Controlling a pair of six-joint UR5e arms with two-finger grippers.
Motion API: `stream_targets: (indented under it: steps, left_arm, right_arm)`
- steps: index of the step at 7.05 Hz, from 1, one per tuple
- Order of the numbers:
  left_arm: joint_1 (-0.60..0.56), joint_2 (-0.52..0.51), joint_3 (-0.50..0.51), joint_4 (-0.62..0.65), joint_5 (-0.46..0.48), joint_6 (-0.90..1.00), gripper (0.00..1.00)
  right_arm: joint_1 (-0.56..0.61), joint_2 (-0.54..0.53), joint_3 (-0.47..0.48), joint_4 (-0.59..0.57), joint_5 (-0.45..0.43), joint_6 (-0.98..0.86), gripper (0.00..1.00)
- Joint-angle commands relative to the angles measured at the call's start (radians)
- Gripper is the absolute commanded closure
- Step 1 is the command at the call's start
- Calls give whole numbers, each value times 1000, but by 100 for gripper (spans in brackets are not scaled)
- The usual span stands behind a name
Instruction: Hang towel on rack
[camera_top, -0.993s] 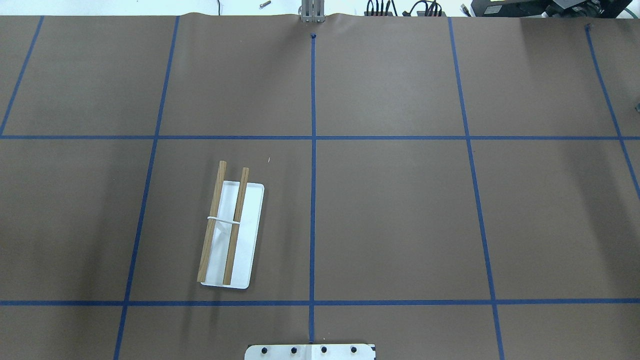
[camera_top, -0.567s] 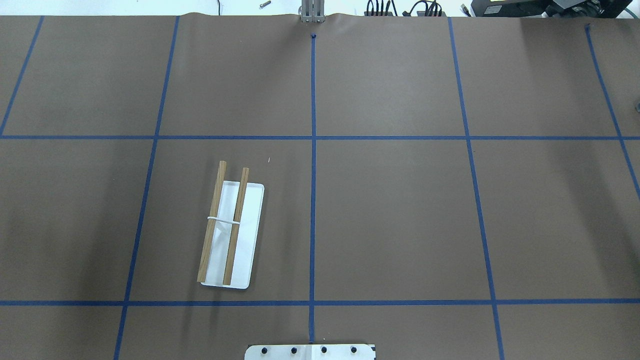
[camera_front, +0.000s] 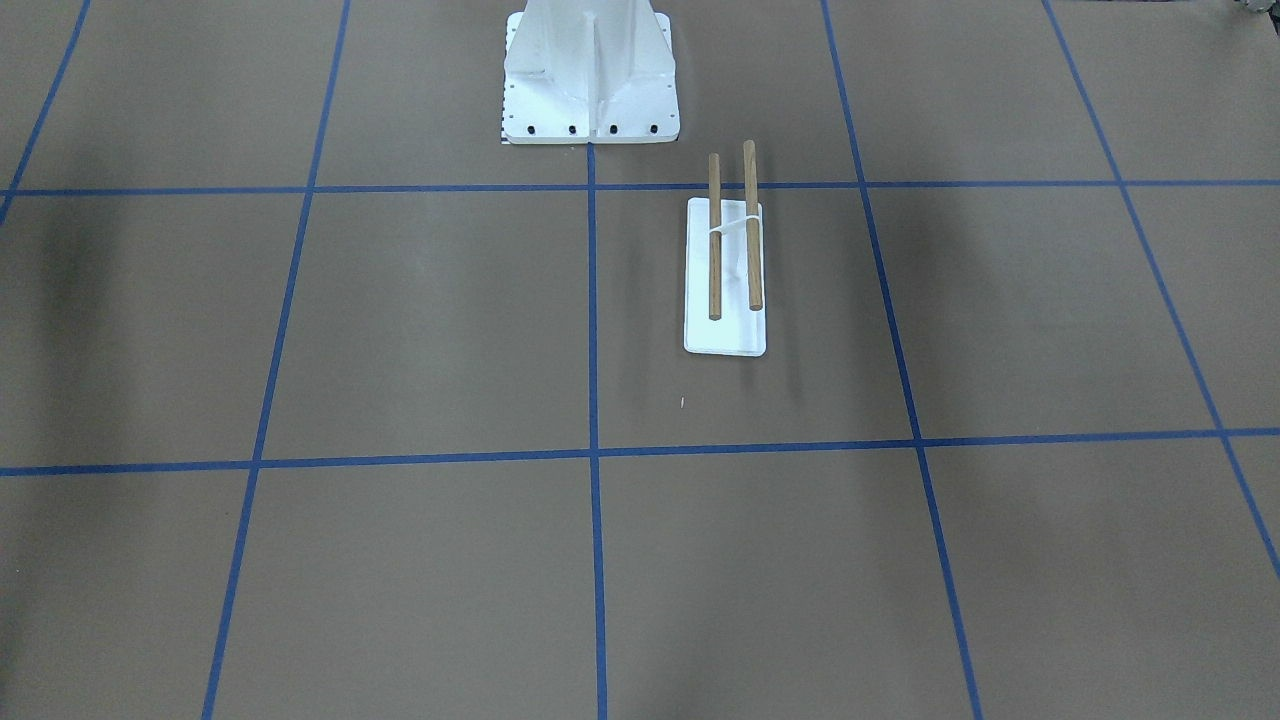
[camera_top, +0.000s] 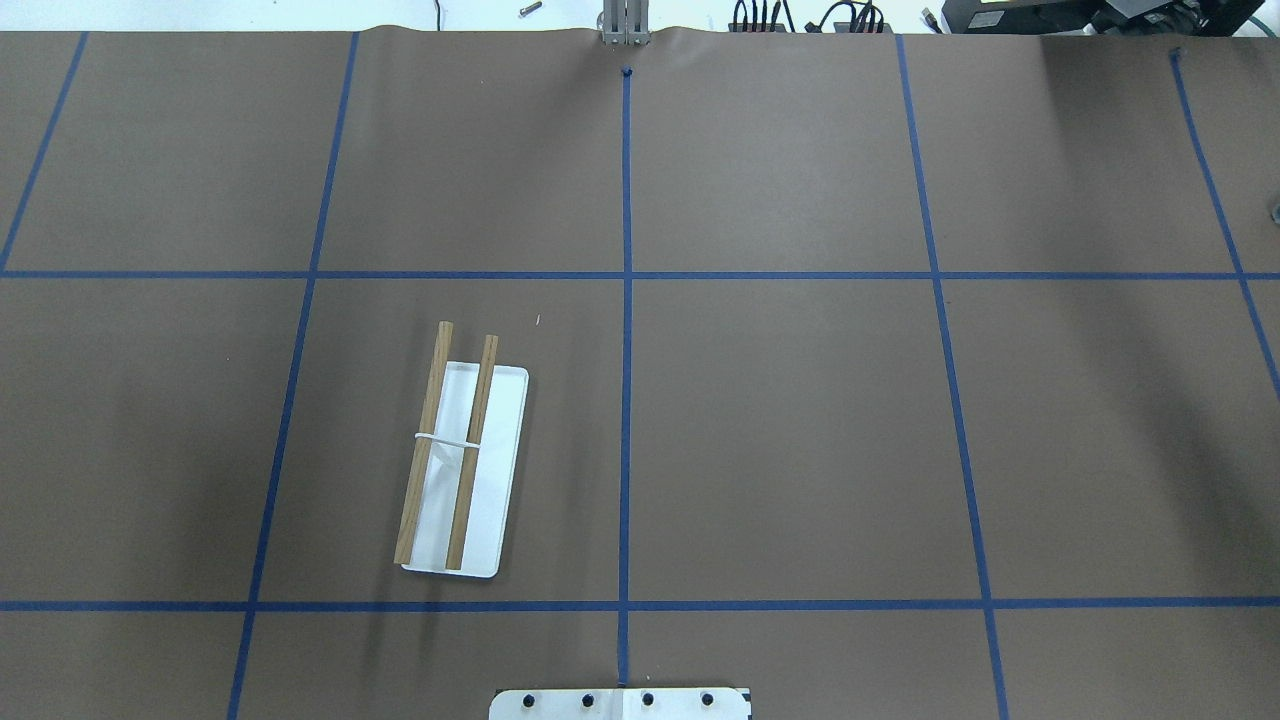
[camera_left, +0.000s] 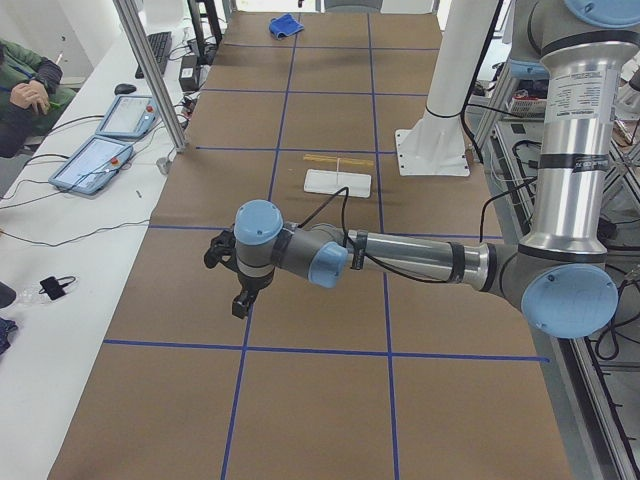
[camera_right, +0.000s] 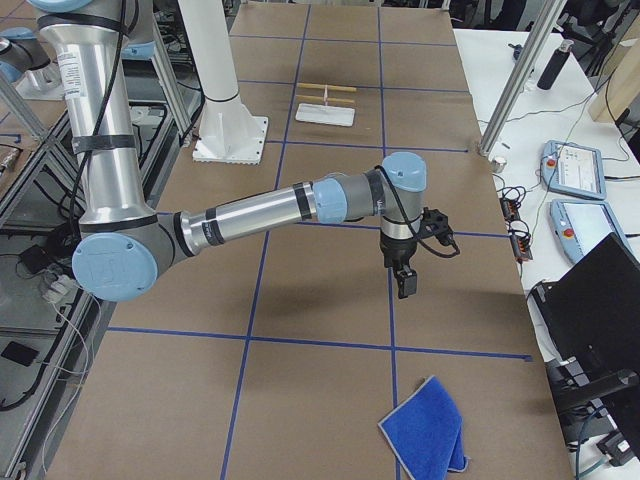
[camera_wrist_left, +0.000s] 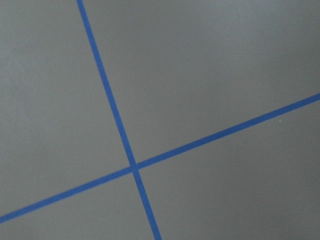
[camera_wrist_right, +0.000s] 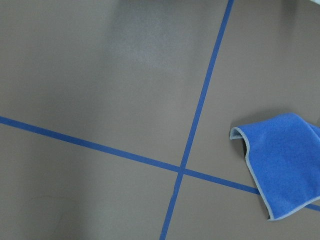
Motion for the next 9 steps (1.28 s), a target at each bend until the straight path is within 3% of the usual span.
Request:
stream_targets:
  steps: [1, 2, 4, 5, 6, 8, 9]
  left_arm:
    - [0, -11, 21, -201, 0, -6, 2]
    - [1, -11, 23, -205, -1, -5, 2]
    - [0, 1, 12, -206, -3, -3, 2]
    - [0, 3, 12, -206, -3, -3, 2]
    - [0, 3, 14, -206, -3, -3, 2]
    - [0, 3, 20, -206, -3, -2, 2]
    - [0, 3, 21, -206, -1, -2, 2]
  right_arm:
    - [0, -7, -44, 55, 3, -2, 0]
    - [0, -9, -136, 189, 6, -11, 0]
    - [-5, 32, -503, 607, 4, -5, 0]
    - [-8, 104, -664, 696, 0, -13, 0]
    - [-26, 155, -759, 724, -14, -14, 0]
    - [-82, 205, -828, 724, -164, -5, 0]
    - [-89, 223, -874, 726, -177, -8, 1]
